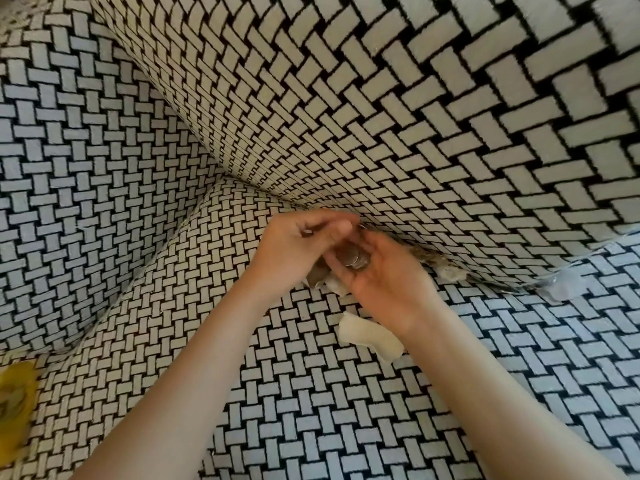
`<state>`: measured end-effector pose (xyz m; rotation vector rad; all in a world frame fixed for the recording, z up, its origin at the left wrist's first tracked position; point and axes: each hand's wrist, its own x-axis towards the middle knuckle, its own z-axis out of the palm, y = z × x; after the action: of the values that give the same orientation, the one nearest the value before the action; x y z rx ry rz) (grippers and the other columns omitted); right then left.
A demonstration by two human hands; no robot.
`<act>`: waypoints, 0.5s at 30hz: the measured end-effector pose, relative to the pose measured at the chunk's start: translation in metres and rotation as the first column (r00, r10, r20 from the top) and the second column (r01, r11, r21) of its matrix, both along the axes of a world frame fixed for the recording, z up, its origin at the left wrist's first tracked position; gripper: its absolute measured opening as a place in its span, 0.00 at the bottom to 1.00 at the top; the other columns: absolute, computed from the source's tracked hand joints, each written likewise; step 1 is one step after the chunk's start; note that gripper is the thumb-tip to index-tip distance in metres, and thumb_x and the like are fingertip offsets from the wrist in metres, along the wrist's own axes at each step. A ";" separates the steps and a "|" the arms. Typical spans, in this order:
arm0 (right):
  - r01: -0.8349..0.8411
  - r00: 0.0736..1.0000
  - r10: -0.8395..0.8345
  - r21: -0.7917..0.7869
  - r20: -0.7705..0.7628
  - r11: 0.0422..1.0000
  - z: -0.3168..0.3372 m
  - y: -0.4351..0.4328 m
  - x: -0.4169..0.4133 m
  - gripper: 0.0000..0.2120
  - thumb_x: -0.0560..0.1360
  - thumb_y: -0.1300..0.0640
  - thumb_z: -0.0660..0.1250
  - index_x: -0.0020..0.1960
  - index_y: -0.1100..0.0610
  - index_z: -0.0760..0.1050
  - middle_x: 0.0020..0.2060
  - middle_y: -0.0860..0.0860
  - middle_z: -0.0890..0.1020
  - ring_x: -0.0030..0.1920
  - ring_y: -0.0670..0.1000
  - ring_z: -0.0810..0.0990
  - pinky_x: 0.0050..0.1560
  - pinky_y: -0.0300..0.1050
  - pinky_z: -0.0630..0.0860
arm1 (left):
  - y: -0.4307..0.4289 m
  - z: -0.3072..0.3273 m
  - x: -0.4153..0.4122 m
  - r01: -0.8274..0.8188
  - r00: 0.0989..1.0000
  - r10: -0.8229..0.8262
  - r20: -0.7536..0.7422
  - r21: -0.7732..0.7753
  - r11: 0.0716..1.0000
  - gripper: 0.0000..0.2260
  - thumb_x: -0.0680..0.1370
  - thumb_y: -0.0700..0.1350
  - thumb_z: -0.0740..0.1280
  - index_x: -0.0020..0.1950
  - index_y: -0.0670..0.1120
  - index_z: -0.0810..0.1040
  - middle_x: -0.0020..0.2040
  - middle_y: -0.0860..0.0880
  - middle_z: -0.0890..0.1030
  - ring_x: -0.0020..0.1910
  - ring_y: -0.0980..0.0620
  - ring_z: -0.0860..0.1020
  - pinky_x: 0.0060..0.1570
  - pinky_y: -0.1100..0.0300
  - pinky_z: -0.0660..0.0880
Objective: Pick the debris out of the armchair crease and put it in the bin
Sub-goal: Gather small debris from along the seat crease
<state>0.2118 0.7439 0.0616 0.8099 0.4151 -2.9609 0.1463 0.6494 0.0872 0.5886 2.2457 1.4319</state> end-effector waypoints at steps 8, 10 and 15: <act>0.235 0.930 -0.249 0.085 0.269 0.968 0.005 -0.003 0.008 0.11 0.80 0.61 0.54 0.52 0.57 0.75 0.26 0.47 0.64 0.24 0.44 0.59 0.20 0.32 0.58 | 0.016 -0.016 -0.006 -0.042 0.996 0.008 -0.092 -0.369 0.928 0.12 0.75 0.41 0.67 0.58 0.49 0.80 0.52 0.54 0.81 0.50 0.61 0.77 0.52 0.72 0.71; 0.239 0.913 -0.263 0.111 0.311 0.965 0.004 -0.003 0.009 0.13 0.81 0.61 0.52 0.51 0.55 0.75 0.23 0.45 0.61 0.20 0.43 0.56 0.18 0.32 0.54 | 0.021 -0.017 0.000 0.011 0.992 -0.064 -0.107 -0.441 0.898 0.16 0.73 0.43 0.70 0.60 0.49 0.78 0.56 0.52 0.79 0.54 0.57 0.76 0.53 0.68 0.70; 0.285 0.879 -0.322 0.154 0.353 0.946 0.004 -0.003 0.010 0.13 0.80 0.60 0.53 0.45 0.53 0.75 0.20 0.44 0.61 0.17 0.42 0.56 0.16 0.32 0.54 | 0.032 -0.025 0.003 -0.054 0.964 -0.105 -0.242 -0.569 0.820 0.20 0.70 0.49 0.71 0.62 0.48 0.77 0.63 0.49 0.70 0.62 0.53 0.70 0.53 0.70 0.61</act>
<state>0.2216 0.7405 0.0658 1.5509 0.4458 -2.9624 0.1490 0.6811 0.0623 0.6214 2.6877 0.6101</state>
